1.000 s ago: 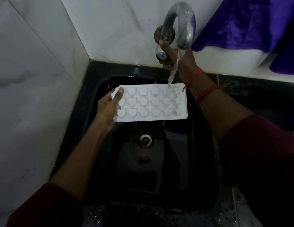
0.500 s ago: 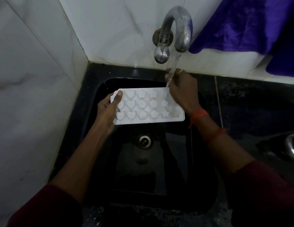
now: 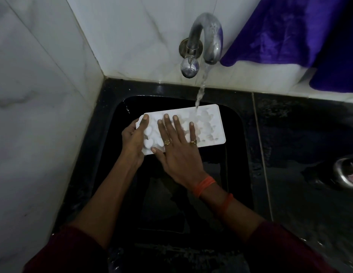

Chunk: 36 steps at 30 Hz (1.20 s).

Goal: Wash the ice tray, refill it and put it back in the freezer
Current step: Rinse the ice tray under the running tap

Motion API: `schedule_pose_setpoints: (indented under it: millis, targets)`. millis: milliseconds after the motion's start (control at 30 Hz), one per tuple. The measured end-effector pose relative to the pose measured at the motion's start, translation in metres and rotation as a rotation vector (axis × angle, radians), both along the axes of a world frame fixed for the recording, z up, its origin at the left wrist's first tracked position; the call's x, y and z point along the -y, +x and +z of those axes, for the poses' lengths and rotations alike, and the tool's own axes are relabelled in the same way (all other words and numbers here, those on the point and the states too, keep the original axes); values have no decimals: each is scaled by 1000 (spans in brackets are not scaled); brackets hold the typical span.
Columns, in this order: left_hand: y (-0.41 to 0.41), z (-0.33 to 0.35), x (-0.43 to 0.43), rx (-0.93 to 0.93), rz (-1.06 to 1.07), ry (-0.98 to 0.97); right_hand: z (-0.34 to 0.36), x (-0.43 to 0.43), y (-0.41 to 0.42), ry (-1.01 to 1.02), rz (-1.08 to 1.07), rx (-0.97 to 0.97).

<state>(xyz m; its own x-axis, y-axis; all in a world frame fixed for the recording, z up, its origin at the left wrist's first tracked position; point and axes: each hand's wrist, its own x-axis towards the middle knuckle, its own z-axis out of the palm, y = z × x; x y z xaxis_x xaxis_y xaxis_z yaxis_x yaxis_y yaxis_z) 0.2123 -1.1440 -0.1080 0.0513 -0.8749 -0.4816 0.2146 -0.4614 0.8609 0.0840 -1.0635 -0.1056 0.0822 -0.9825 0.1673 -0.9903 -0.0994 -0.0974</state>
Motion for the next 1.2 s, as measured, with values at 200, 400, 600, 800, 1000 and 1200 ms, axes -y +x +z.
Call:
schedule_pose_setpoints:
  millis: [200, 400, 600, 800, 1000, 1200]
  targets:
    - [7, 2, 5, 1, 16, -45, 1, 2, -63, 24, -50, -35]
    - [-10, 7, 4, 14, -8, -28, -9, -1, -66, 7, -199, 24]
    - [-36, 9, 6, -65, -41, 21, -1, 10, -19, 19, -84, 15]
    - [-47, 11, 7, -218, -129, 173, -3, 17, -9, -16, -41, 16]
    - [-58, 13, 14, -254, -39, 240, 0, 31, -50, -15, -143, 2]
    - [-70, 21, 7, -189, -184, 212, 3, 38, -43, -38, -119, 18]
